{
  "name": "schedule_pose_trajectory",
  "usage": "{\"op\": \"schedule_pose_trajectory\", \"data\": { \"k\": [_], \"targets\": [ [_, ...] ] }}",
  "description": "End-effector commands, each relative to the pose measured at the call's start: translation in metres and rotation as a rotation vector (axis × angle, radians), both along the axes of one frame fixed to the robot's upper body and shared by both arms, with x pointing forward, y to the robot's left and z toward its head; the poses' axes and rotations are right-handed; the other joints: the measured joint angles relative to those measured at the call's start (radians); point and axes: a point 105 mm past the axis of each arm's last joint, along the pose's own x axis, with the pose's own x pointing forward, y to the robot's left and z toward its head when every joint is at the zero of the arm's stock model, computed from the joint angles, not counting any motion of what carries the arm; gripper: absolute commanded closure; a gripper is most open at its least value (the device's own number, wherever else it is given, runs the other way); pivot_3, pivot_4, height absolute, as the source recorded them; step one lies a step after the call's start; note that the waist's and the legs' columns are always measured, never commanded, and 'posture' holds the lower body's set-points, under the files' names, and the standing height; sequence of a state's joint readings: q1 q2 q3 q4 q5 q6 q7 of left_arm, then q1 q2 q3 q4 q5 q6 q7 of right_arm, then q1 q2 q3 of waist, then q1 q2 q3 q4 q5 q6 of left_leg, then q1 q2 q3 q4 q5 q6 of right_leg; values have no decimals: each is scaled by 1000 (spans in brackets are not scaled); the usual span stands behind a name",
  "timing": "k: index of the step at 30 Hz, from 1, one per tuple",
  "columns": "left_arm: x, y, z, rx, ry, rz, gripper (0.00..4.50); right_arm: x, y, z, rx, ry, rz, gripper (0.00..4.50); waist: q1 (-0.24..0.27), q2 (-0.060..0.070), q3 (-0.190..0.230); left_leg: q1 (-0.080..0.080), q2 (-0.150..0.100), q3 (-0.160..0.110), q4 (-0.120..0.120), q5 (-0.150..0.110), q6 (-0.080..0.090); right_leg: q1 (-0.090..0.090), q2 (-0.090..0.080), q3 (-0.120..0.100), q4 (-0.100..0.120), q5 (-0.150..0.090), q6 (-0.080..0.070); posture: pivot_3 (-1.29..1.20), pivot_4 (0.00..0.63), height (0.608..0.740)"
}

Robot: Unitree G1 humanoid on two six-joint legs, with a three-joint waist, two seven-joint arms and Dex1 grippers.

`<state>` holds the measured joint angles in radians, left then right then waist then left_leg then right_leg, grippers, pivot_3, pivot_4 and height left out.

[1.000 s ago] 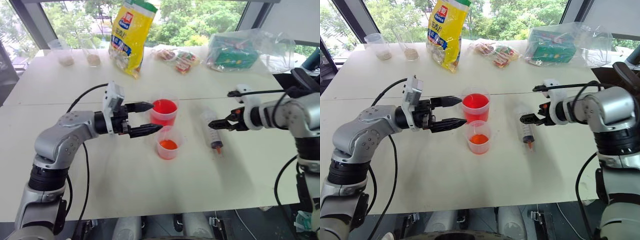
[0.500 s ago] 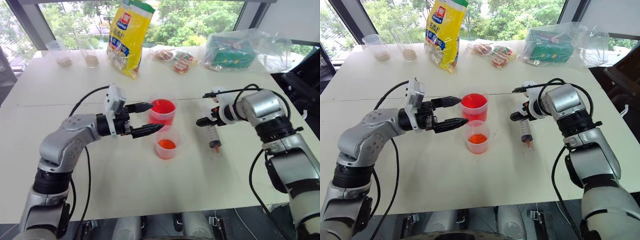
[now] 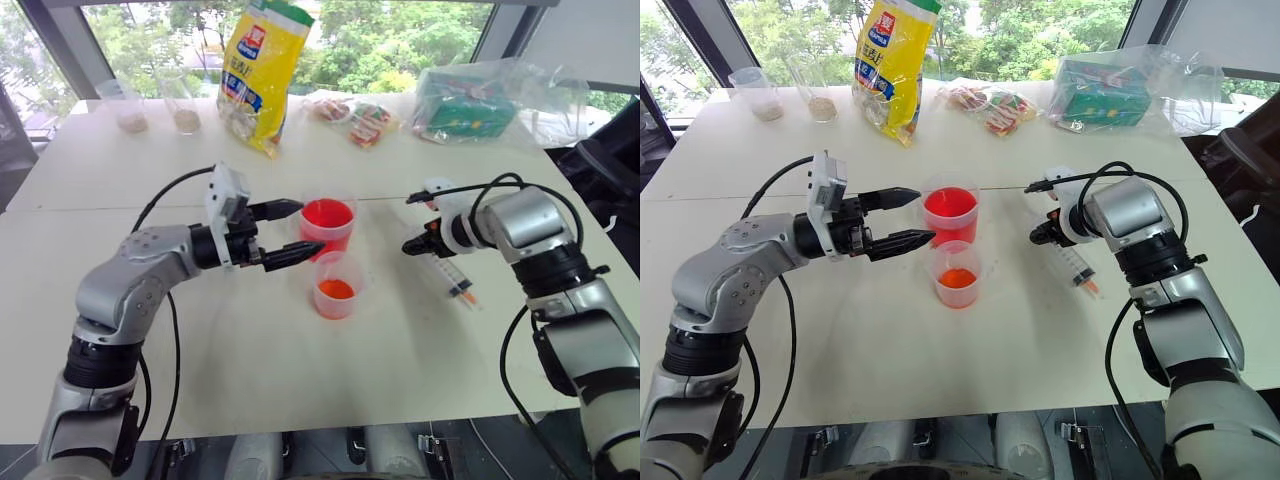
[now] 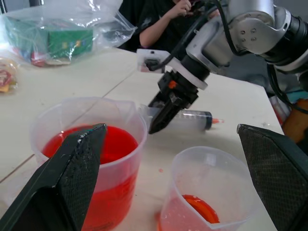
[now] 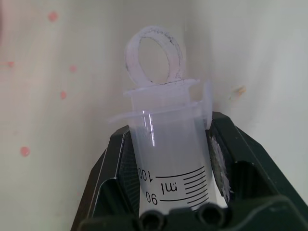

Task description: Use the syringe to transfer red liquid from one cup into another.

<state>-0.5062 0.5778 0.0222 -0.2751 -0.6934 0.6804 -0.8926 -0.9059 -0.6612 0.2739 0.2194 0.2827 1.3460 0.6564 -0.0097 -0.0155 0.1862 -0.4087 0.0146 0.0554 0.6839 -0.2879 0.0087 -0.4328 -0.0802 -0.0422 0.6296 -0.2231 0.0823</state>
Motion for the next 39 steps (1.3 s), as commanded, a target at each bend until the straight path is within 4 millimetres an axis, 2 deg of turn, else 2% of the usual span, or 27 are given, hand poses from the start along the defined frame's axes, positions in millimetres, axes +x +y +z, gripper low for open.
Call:
{"op": "schedule_pose_trajectory", "data": {
  "k": [1, 4, 6, 8, 12, 15, 17, 22, 26, 29, 36, 39],
  "targets": [
    [2, 1, 14, -3, -56, -18, 0, 0, 1, 52, 87, -226, 55, 2887, 1, 0, 0, 0, 0, 0, 0, 0, 0, 0, 0, 0, 0, 0, 0, 0, 150, 740],
    [9, -1, 22, -3, -73, -32, 0, -17, 11, 104, 224, -499, 162, 2887, 3, 0, 1, -1, -1, 0, 0, 0, 0, 0, 0, 0, 0, 0, 0, 0, 150, 740],
    [15, -5, 30, -8, -87, -50, 0, -35, 13, 140, 288, -716, 246, 2887, 3, 0, 1, -1, 0, -1, 0, 0, 0, -1, 0, -1, 0, 0, 0, 0, 150, 740],
    [18, -1, 36, -10, -91, -65, 0, -52, 24, 161, 332, -874, 319, 2887, 2, 0, 1, -1, 0, -2, 0, 0, 0, 0, 0, -2, -1, 0, 1, 0, 150, 740],
    [24, 3, 43, 8, -108, -91, 0, -78, 50, 181, 478, -972, 443, 2887, -9, 0, 1, 1, 0, 0, -1, 0, 0, 0, 1, -1, 0, 0, 1, 0, 150, 740],
    [28, 2, 53, 8, -129, -101, 0, -100, 67, 196, 650, -1025, 562, 2887, -3, 0, 1, 1, 1, -1, -1, 0, -1, 0, 1, -1, 1, 0, 1, 0, 150, 740],
    [31, 7, 59, 8, -138, -103, 0, -108, 81, 201, 759, -1026, 618, 2887, -2, 0, 1, 1, 1, -1, 0, 0, -1, 0, 1, -1, 1, 0, 0, 0, 150, 740],
    [32, 10, 65, 34, -155, -113, 0, -107, 98, 198, 960, -1003, 646, 2887, -3, 0, 1, 1, 0, -1, -1, 0, -1, 0, 0, -1, 0, 0, 0, 0, 150, 740],
    [25, 11, 74, 17, -148, -132, 0, -100, 101, 179, 1047, -993, 604, 2887, -1, 0, 1, 0, 0, -1, -1, 0, 0, 0, 0, -1, 1, 0, 0, 0, 150, 740],
    [23, 11, 83, -6, -147, -136, 0, -96, 104, 166, 1069, -988, 578, 2887, -1, 0, 1, 0, 0, -1, -1, 0, 0, 0, -1, -1, 0, 0, 1, 0, 150, 740],
    [19, 7, 103, -37, -141, -174, 0, -94, 116, 113, 995, -929, 568, 2887, -3, 0, 1, 0, 0, -1, -1, 0, -1, 0, 0, -1, 1, 0, 1, 0, 150, 740],
    [19, 6, 105, -40, -137, -177, 0, -96, 119, 106, 982, -927, 572, 2887, -4, 0, 1, 0, 0, -1, -1, 0, -1, 0, 0, -1, 1, 0, 1, 0, 150, 740]
  ]
}}
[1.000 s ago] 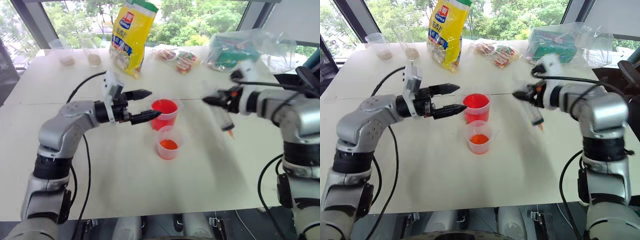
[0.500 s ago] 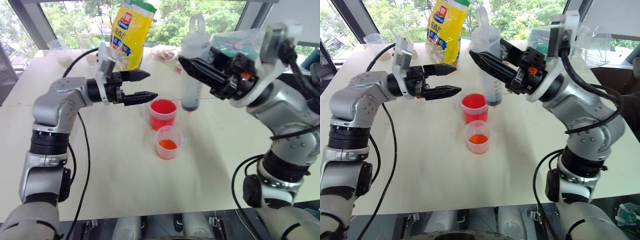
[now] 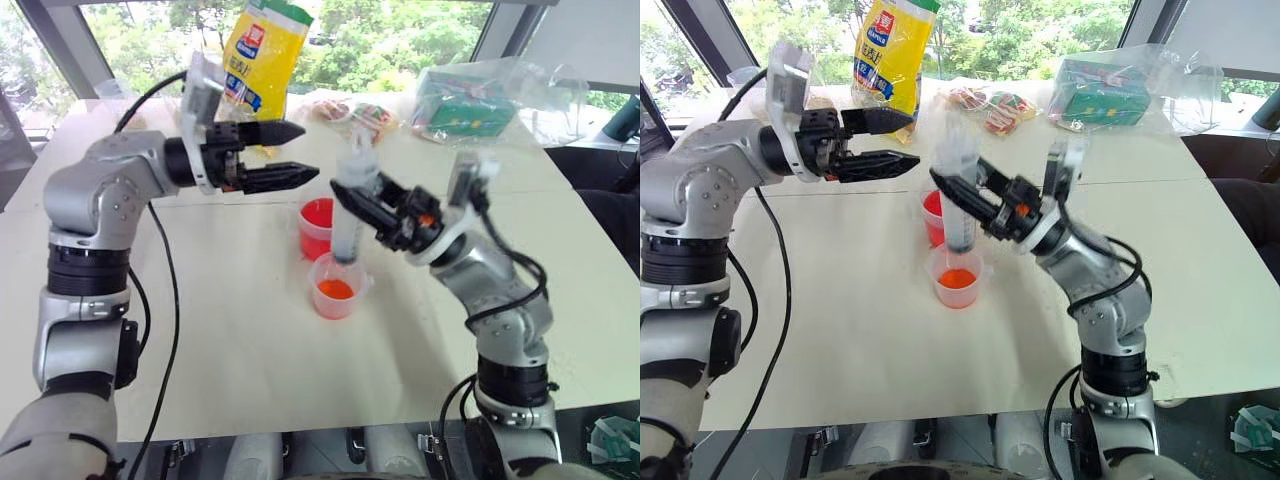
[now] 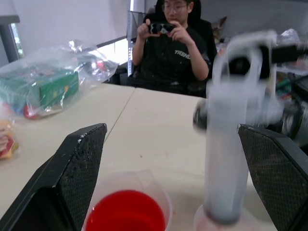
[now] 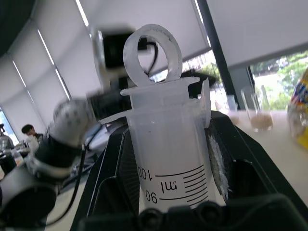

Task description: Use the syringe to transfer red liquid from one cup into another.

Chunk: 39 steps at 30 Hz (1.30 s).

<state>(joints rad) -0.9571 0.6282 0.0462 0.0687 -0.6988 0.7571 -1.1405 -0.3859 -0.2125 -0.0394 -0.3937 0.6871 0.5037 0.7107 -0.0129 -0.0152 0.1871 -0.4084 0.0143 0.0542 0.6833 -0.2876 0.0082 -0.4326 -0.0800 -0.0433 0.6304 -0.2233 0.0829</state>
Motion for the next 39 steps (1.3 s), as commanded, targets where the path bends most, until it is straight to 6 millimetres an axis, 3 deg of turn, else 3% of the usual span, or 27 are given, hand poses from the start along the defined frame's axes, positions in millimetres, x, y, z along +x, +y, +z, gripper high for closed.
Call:
{"op": "schedule_pose_trajectory", "data": {
  "k": [1, 9, 13, 17, 22, 28, 36, 39],
  "targets": [
    [-6, 2, 15, -18, -47, -12, 0, -7, 3, 13, 6, -88, 1, 2887, -2, 0, 0, 0, 0, 0, 0, 0, 0, 0, 0, 0, 0, 0, 0, 0, 150, 740],
    [-4, 7, 8, -4, -41, 7, 0, -5, -1, 63, 45, -198, 8, 2887, 0, 0, 0, 0, 0, 0, 0, 1, -1, 0, 0, 0, 0, 0, 0, 0, 150, 740],
    [-4, 9, 9, -13, -47, 22, 0, 13, -4, 82, 80, -224, -22, 2887, 0, 0, 0, 0, 0, 0, 0, 0, -1, 0, 0, 0, 0, 0, 0, 0, 150, 740],
    [-5, 12, 10, -20, -54, 34, 0, 41, -3, 76, 90, -215, -70, 2887, -1, 0, 0, 0, 0, 0, 0, 0, -1, 0, 0, 0, 0, 0, 0, 0, 150, 740],
    [-5, 14, 11, -23, -58, 44, 0, 66, 0, 52, 82, -183, -114, 2887, -1, 0, 0, 0, 0, 0, 0, 0, -1, 0, 0, 0, 0, 0, 0, 0, 150, 740],
    [1, 11, 18, -54, -68, 52, 0, 73, 2, 29, 68, -147, -133, 2887, 0, 0, 0, 0, 0, 0, 0, 0, -1, 0, 0, 0, 0, 0, 0, 0, 150, 740],
    [21, -9, 25, -103, -104, 76, 0, 68, 9, 16, 49, -127, -118, 2887, 0, 0, 0, 0, 0, 0, 0, 0, -1, 0, 0, 0, 1, 0, 0, 0, 150, 740],
    [19, -18, 26, -112, -101, 36, 0, 67, 10, 14, 45, -124, -118, 2887, -1, 0, 0, 0, 0, 1, 0, 0, -1, 0, 0, 0, 1, 0, 0, 0, 150, 740]
  ]
}}
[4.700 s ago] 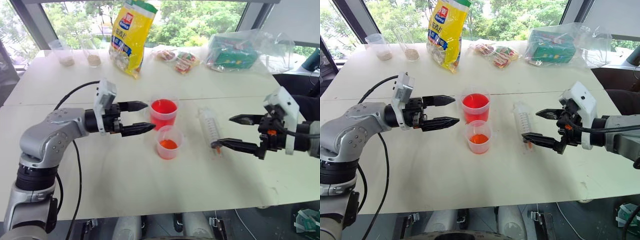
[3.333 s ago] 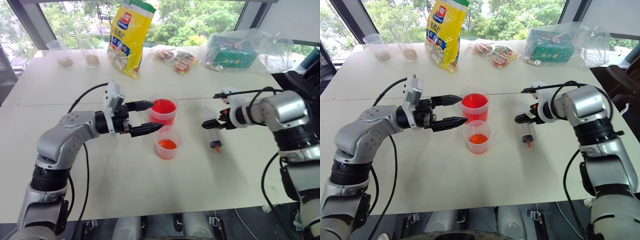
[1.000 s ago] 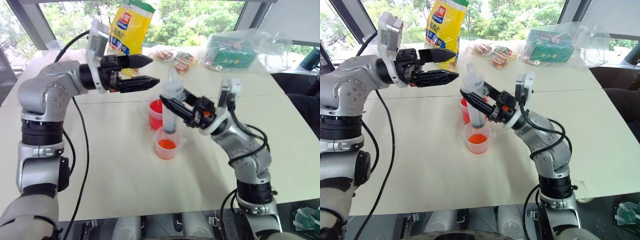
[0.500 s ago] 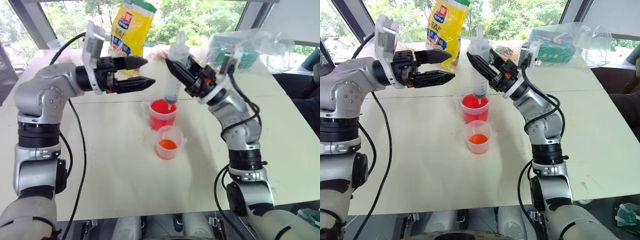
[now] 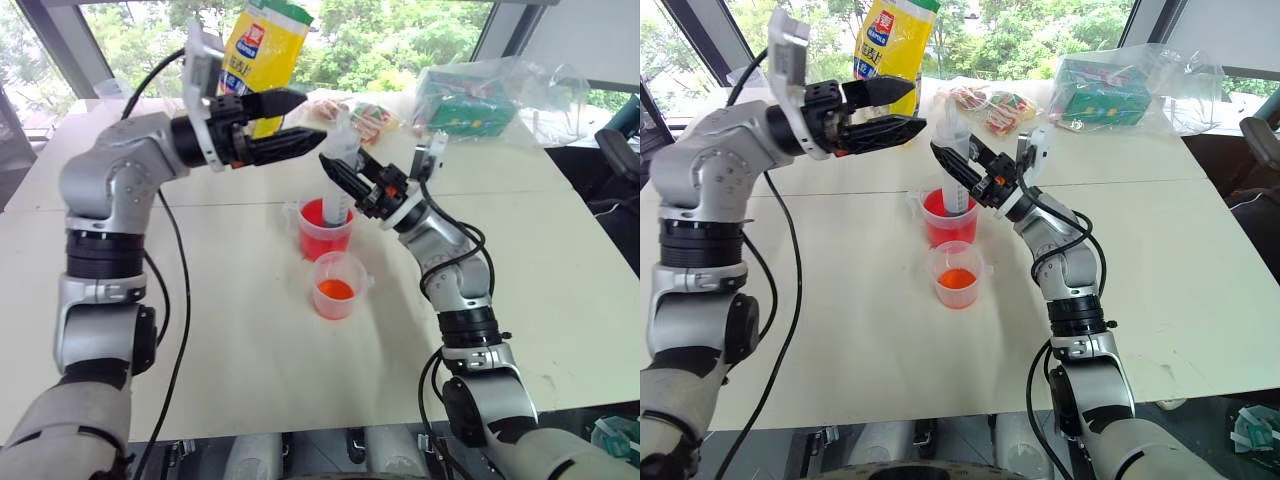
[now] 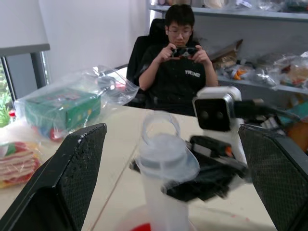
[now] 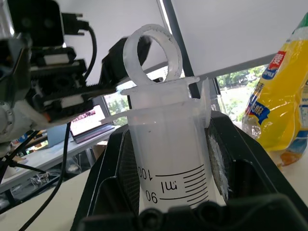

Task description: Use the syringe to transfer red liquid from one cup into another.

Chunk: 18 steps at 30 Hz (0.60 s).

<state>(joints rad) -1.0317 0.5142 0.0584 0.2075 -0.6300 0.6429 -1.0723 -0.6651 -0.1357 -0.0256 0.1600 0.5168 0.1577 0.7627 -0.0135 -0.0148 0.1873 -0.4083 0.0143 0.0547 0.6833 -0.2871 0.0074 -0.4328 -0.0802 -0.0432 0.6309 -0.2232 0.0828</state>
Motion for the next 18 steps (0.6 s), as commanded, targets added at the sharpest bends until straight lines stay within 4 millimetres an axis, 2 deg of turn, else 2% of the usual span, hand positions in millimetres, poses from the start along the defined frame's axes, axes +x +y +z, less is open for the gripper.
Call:
{"op": "schedule_pose_trajectory", "data": {
  "k": [1, 6, 18],
  "targets": [
    [-7, -9, 15, -7, -58, -45, 0, -8, 2, 13, 15, -65, 7, 2887, -1, 0, 0, 0, 0, 0, 0, 0, 0, 0, 0, 0, 0, 0, 0, 0, 150, 740],
    [-19, -14, 6, 46, -39, -122, 0, -6, 2, 13, 12, -64, 0, 2887, -3, 0, 0, 0, 0, 0, 0, 0, 0, 0, 0, 0, 0, 0, 0, 0, 150, 740],
    [-26, -11, -8, 130, -28, -127, 0, -3, 2, 15, 10, -72, -6, 2887, 0, 0, 0, 0, 0, 0, 0, 0, 0, 0, 0, 0, 0, 0, 0, 0, 150, 740]
  ]
}}
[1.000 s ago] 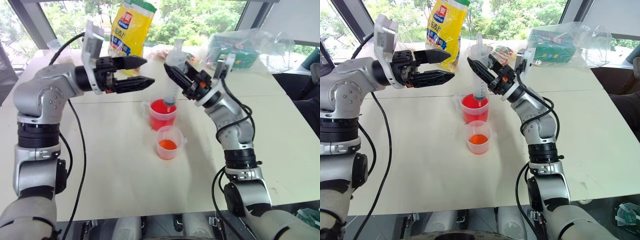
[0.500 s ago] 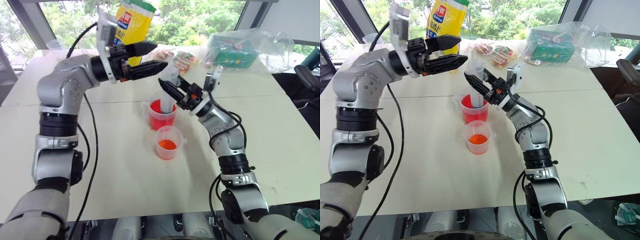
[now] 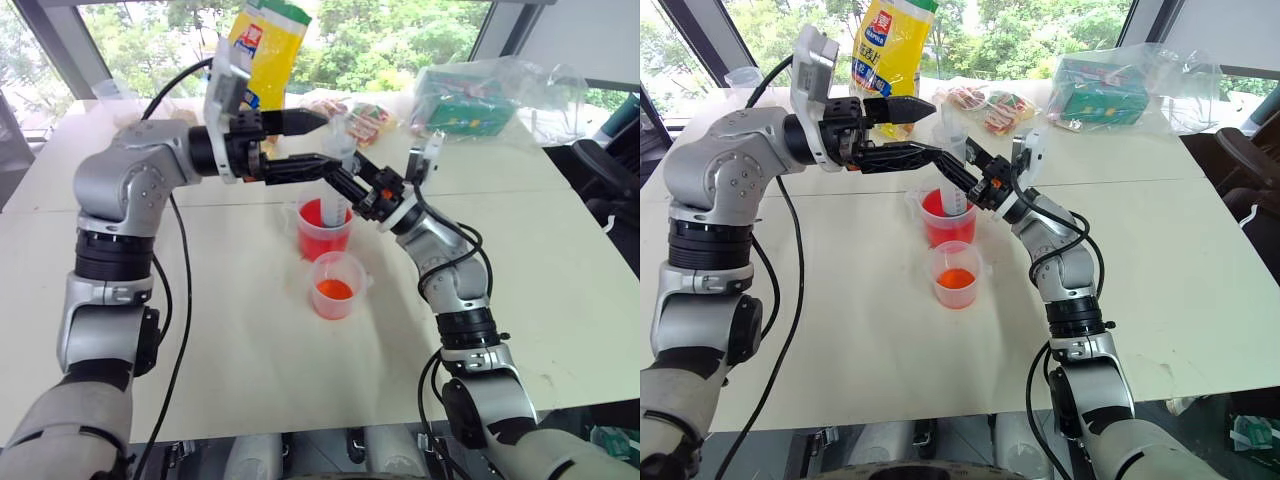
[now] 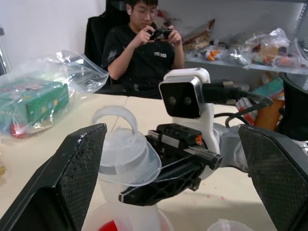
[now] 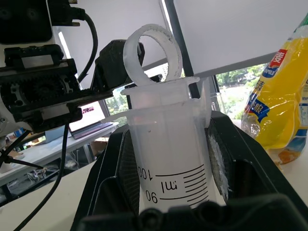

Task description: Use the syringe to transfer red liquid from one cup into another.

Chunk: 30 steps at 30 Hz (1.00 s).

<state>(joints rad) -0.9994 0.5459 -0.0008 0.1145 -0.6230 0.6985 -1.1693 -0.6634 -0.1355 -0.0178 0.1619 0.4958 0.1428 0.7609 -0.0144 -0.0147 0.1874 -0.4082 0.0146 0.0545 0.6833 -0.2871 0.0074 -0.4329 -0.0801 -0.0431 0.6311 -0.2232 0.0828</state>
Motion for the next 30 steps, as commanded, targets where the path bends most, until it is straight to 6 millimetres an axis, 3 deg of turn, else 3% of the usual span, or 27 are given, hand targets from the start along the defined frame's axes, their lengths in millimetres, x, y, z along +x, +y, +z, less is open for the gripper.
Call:
{"op": "schedule_pose_trajectory", "data": {
  "k": [1, 14, 17, 24, 30],
  "targets": [
    [-6, -2, 6, 8, -35, -15, 0, -3, 1, 16, 27, -61, 5, 2887, 1, 0, 0, 0, 0, 0, 0, 0, 0, 0, 0, 0, 0, 0, 0, 0, 150, 740],
    [5, -19, 2, -22, -13, -26, 0, -7, 5, 14, 0, -73, 25, 2887, 0, 0, 0, 0, 0, 0, 0, 0, 0, 0, 0, 0, 0, 0, 0, 0, 150, 740],
    [7, -20, 2, -28, -11, -24, 816, -7, 6, 14, -4, -76, 28, 2887, 0, 0, 0, 0, 0, 0, 0, 0, 0, 0, 0, 0, 0, 0, 0, 0, 150, 740],
    [9, -22, 4, -42, -11, -21, 4413, -9, 8, 13, -12, -80, 36, 2887, 0, 0, 0, 0, 0, 0, 0, 0, 0, 0, 0, 0, 0, 0, 0, 0, 150, 740],
    [11, -21, 9, -50, -33, -13, 4490, -8, 9, 12, -18, -80, 42, 2887, 1, 0, 0, 0, 0, 0, 0, 0, 0, 0, 0, 0, 0, 0, 0, 0, 150, 740]
  ]
}}
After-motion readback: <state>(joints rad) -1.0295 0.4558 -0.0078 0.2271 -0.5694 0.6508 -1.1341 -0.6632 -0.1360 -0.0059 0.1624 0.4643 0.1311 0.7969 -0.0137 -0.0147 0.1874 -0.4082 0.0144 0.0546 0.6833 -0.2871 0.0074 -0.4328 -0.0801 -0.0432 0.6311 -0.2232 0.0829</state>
